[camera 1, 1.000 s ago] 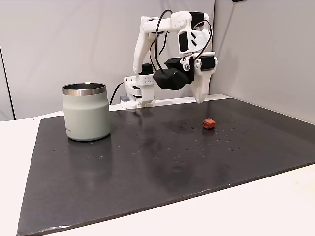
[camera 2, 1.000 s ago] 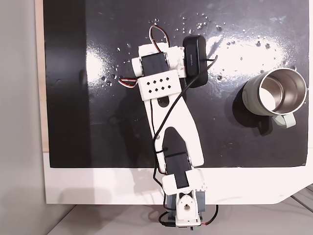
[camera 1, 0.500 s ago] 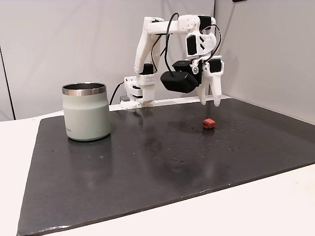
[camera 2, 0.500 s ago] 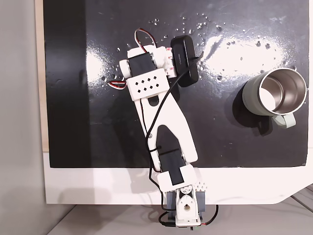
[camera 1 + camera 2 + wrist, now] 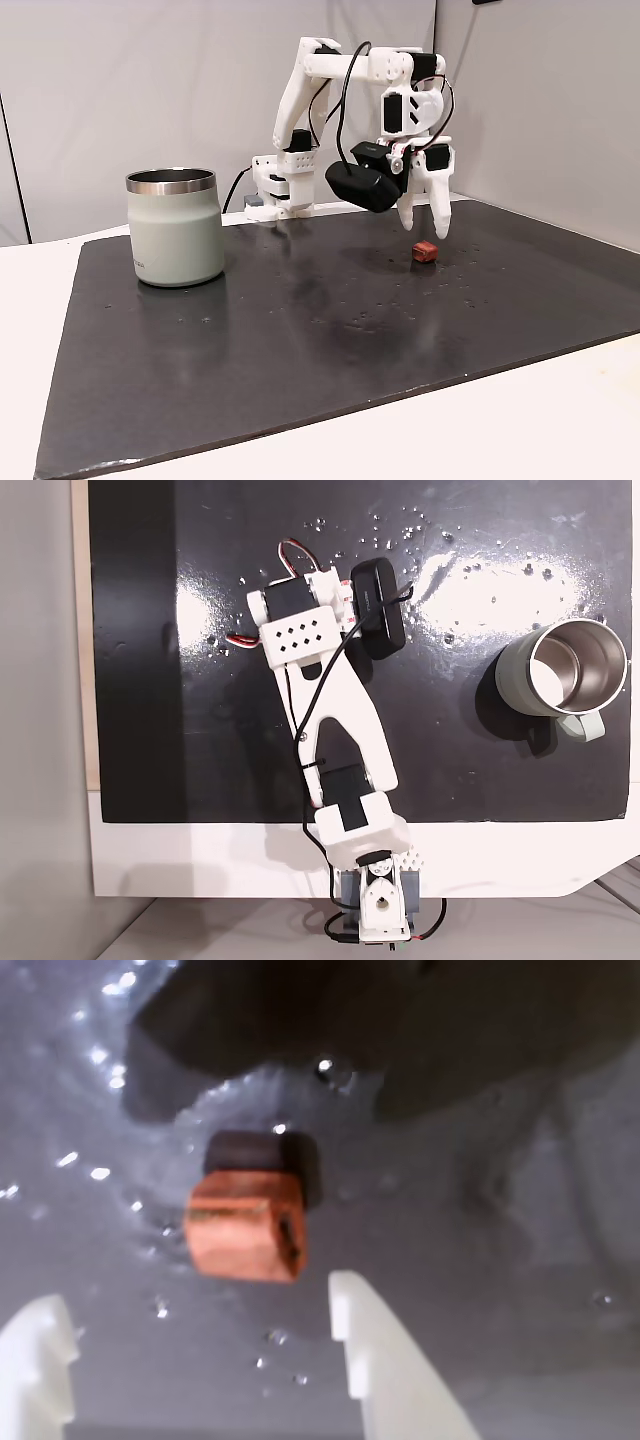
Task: Grasp a cube and put it in the cup.
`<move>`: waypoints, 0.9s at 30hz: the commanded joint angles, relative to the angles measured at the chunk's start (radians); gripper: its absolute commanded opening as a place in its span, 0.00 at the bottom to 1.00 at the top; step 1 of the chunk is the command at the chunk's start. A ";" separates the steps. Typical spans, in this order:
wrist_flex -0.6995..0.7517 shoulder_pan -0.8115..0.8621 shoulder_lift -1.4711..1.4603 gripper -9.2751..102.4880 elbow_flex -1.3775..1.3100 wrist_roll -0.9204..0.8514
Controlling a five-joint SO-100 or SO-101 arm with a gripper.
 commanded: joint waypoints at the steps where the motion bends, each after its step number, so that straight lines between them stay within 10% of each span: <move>1: 0.018 0.008 -0.021 0.33 -0.081 -0.008; 27: 0.080 -0.008 -0.227 0.18 -0.242 -0.029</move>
